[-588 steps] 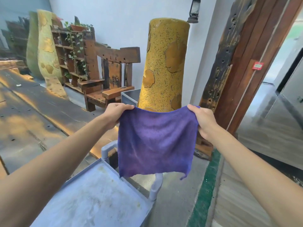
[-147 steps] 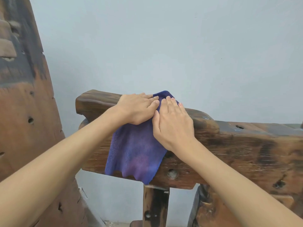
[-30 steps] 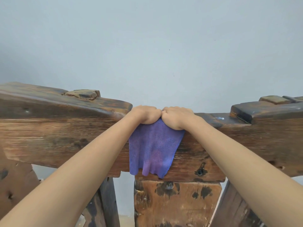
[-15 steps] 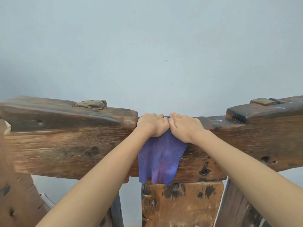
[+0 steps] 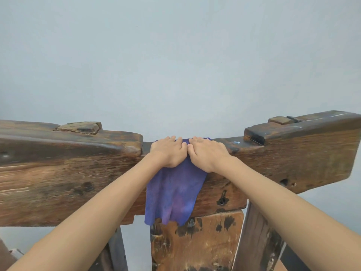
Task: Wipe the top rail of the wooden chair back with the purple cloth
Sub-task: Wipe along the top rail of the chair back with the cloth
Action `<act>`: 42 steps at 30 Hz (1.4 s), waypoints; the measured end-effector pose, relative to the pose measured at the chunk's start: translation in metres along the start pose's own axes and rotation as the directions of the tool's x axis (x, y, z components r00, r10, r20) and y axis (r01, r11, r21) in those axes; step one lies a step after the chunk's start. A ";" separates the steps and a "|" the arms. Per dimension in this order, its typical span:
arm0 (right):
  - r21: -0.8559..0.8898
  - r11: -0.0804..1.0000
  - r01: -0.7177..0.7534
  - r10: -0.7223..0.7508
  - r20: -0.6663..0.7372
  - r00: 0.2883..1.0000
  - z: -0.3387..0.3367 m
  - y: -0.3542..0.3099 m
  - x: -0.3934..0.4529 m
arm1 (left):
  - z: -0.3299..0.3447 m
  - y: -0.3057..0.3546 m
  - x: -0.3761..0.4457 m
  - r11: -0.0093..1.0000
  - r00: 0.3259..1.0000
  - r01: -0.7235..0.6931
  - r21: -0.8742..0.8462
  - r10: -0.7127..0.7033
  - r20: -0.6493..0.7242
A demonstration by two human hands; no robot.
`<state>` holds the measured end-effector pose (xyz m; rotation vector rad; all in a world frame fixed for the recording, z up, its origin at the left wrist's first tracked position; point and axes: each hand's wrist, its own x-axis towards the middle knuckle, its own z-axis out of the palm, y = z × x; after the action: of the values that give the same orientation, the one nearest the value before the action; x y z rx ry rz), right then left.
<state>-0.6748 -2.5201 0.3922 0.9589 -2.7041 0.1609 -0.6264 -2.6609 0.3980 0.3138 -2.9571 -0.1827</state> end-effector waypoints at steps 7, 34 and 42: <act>0.058 0.998 -0.011 0.003 0.142 0.990 -0.005 0.017 0.031 | -0.003 0.015 0.028 0.993 0.986 0.098 0.062 -0.105 0.131; -0.056 0.990 0.126 -0.125 0.016 0.992 -0.011 0.074 0.020 | 0.010 0.070 0.033 0.989 0.987 0.143 0.039 -0.145 0.069; -0.057 0.987 0.151 -0.148 0.052 0.988 -0.017 0.088 0.018 | 0.007 0.088 0.043 0.985 0.984 0.173 0.014 -0.174 0.049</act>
<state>-0.7402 -2.4599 0.4121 1.1557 -2.6496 0.0271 -0.6859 -2.5845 0.4098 0.5771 -2.9797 -0.2003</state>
